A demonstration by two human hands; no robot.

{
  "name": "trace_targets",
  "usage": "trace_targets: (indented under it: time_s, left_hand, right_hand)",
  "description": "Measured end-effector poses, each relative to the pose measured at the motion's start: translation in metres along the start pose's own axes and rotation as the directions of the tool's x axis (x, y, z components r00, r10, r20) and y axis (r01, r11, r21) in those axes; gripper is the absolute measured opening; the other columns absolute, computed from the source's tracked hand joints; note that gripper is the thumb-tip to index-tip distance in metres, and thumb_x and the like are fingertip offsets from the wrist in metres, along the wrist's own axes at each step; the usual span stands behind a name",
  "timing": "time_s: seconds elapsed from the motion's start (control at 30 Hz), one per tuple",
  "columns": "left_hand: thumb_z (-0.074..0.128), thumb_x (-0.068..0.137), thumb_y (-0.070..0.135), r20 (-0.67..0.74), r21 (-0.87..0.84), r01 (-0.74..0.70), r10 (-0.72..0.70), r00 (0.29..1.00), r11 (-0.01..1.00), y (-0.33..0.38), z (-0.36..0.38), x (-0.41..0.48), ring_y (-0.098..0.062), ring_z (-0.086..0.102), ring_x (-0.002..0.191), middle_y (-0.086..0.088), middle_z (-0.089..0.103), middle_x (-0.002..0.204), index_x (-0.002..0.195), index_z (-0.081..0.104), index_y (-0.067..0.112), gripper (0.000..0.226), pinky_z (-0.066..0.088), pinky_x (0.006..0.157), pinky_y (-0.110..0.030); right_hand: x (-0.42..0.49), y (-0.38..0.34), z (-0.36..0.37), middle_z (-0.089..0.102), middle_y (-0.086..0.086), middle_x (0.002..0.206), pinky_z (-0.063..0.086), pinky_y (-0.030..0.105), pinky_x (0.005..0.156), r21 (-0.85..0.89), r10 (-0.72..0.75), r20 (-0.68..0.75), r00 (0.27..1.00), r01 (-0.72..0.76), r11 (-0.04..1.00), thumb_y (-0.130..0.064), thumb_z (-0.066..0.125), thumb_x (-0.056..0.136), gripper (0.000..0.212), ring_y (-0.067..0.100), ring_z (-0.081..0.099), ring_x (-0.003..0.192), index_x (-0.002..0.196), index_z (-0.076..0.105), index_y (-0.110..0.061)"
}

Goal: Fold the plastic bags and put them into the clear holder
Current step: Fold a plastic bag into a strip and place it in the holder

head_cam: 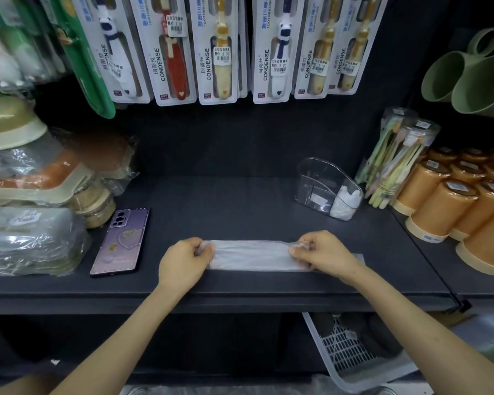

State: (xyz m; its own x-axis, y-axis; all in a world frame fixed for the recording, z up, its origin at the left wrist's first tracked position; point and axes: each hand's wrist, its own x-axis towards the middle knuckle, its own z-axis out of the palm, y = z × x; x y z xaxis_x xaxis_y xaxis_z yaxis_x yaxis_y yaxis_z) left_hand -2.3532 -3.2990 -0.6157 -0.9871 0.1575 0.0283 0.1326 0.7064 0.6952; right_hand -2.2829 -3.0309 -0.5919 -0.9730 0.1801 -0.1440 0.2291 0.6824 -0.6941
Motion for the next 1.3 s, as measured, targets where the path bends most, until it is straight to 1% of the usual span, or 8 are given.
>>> trace_targets:
  time_s: [0.27,0.4,0.53,0.63,0.8,1.03,1.17,1.3]
  left_hand:
    - [0.059,0.090,0.034,0.028,0.097,0.098,-0.102,0.994,0.990,0.014,-0.003,0.008,-0.011,0.052,0.060,0.006,0.056,0.061,0.071,0.052,0.025,0.022,0.029,0.050,-0.026]
    - [0.067,0.085,0.032,0.031,-0.211,0.225,-0.224,0.974,0.951,0.018,-0.007,0.011,-0.017,0.060,0.088,0.007,0.063,0.087,0.096,0.061,0.020,0.017,0.041,0.069,-0.030]
    - [0.059,0.085,0.024,-0.344,0.081,-0.252,0.264,0.901,0.964,0.014,0.000,0.000,-0.027,0.059,0.096,-0.008,0.064,0.104,0.104,0.066,0.008,0.026,0.037,0.085,-0.025]
    - [0.041,0.091,0.032,-0.150,0.243,-0.532,0.573,0.805,0.811,0.018,0.018,-0.010,-0.032,0.061,0.111,-0.012,0.066,0.118,0.110,0.070,0.005,0.043,0.036,0.104,-0.027]
    - [-0.021,0.076,0.053,0.238,0.462,-0.381,0.302,0.923,0.801,0.029,0.040,-0.013,-0.026,0.001,0.149,-0.008,0.007,0.161,0.154,0.013,0.020,0.091,-0.006,0.118,-0.034]
    - [-0.023,0.068,0.064,0.292,0.545,-0.335,0.201,0.935,0.769,0.022,0.048,-0.011,-0.023,-0.013,0.148,-0.007,-0.009,0.161,0.153,-0.003,0.032,0.093,-0.013,0.119,-0.040]
    - [-0.019,0.068,0.070,0.299,0.545,-0.337,0.198,0.934,0.768,0.021,0.050,-0.010,-0.022,-0.016,0.147,-0.006,-0.011,0.161,0.152,-0.004,0.036,0.091,-0.014,0.118,-0.041]
    - [-0.015,0.068,0.077,0.307,0.536,-0.333,0.189,0.933,0.776,0.021,0.050,-0.009,-0.021,-0.019,0.147,-0.005,-0.013,0.161,0.151,-0.005,0.039,0.091,-0.016,0.116,-0.040]
  right_hand:
    - [0.007,-0.010,0.008,0.041,0.003,0.059,0.027,0.028,0.052,-0.178,0.123,-0.054,0.991,-0.131,0.975,-0.018,0.061,0.076,0.027,0.015,0.037,0.057,0.058,0.042,-0.013]
    - [0.009,-0.013,0.010,0.036,0.005,0.062,0.024,0.030,0.054,-0.202,0.149,-0.059,0.987,-0.158,0.967,-0.015,0.058,0.074,0.023,0.018,0.033,0.059,0.060,0.040,-0.012]
    - [0.008,-0.015,0.010,0.032,0.006,0.063,0.022,0.031,0.056,-0.182,0.147,-0.052,0.988,-0.154,0.971,-0.012,0.057,0.073,0.022,0.018,0.029,0.061,0.062,0.039,-0.012]
    - [0.008,-0.014,0.010,0.036,0.006,0.063,0.025,0.030,0.056,-0.170,0.150,-0.049,0.987,-0.156,0.973,-0.013,0.057,0.074,0.018,0.017,0.032,0.061,0.062,0.043,-0.013]
    - [0.007,-0.010,0.008,0.034,0.006,0.061,0.024,0.030,0.057,-0.130,0.128,-0.046,0.991,-0.133,0.982,-0.011,0.058,0.074,0.021,0.017,0.032,0.060,0.061,0.042,-0.012]
    - [-0.005,-0.010,-0.014,0.062,0.004,0.070,0.051,0.030,0.068,0.127,0.190,0.090,0.978,-0.200,0.971,-0.019,0.065,0.086,0.015,0.018,0.060,0.065,0.083,0.064,-0.004]
    - [-0.012,-0.019,-0.010,0.063,0.000,0.127,0.037,0.032,0.103,-0.350,-0.139,-0.245,0.960,0.046,0.936,-0.028,0.055,0.094,0.039,0.022,0.054,0.120,0.132,0.057,-0.021]
    - [-0.009,-0.037,0.048,0.036,0.008,0.152,0.005,0.043,0.118,-0.587,-0.355,0.027,0.934,0.303,0.751,-0.037,0.016,0.092,0.063,0.025,0.028,0.144,0.146,0.039,-0.014]
